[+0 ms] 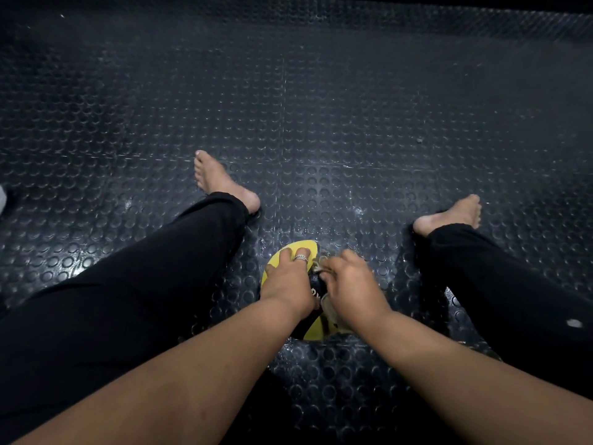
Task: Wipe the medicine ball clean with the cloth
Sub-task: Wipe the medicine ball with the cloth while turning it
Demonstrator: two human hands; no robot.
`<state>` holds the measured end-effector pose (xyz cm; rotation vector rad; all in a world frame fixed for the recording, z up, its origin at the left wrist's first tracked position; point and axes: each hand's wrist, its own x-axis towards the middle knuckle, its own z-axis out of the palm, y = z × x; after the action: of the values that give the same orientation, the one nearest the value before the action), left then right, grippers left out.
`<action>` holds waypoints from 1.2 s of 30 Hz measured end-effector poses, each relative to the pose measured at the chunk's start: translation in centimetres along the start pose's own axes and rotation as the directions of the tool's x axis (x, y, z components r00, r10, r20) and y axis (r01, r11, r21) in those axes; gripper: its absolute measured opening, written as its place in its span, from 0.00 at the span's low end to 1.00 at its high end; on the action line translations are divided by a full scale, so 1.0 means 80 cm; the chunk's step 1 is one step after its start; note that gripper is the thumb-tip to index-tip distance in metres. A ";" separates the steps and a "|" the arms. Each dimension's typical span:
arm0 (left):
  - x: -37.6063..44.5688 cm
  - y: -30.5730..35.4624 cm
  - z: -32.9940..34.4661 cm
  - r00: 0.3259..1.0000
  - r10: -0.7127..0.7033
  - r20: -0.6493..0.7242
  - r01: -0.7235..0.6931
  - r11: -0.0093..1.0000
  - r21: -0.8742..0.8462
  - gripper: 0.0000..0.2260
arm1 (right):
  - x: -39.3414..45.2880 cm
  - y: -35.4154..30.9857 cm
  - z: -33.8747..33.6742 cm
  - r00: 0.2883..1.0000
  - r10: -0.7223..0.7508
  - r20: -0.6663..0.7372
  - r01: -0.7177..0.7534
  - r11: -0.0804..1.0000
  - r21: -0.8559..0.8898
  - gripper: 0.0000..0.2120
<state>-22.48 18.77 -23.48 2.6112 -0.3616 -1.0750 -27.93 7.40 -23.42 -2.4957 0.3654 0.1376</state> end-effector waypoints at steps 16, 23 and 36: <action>-0.003 0.008 -0.002 0.999 -0.007 0.034 0.007 1.000 0.001 0.43 | 0.009 0.013 -0.007 0.998 0.064 -0.016 -0.064 0.997 0.036 0.08; -0.001 0.005 -0.005 0.999 -0.024 0.026 0.024 1.000 -0.018 0.44 | 0.025 0.005 -0.006 0.993 0.119 -0.013 -0.119 0.993 0.015 0.08; -0.002 0.013 -0.005 0.999 -0.012 0.031 0.012 1.000 0.011 0.41 | 0.027 0.000 -0.010 0.985 0.172 -0.018 -0.172 0.985 -0.011 0.08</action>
<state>-22.42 17.96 -22.71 2.6122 -0.3600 -1.1215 -25.83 6.39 -23.18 -2.4766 0.5893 0.1882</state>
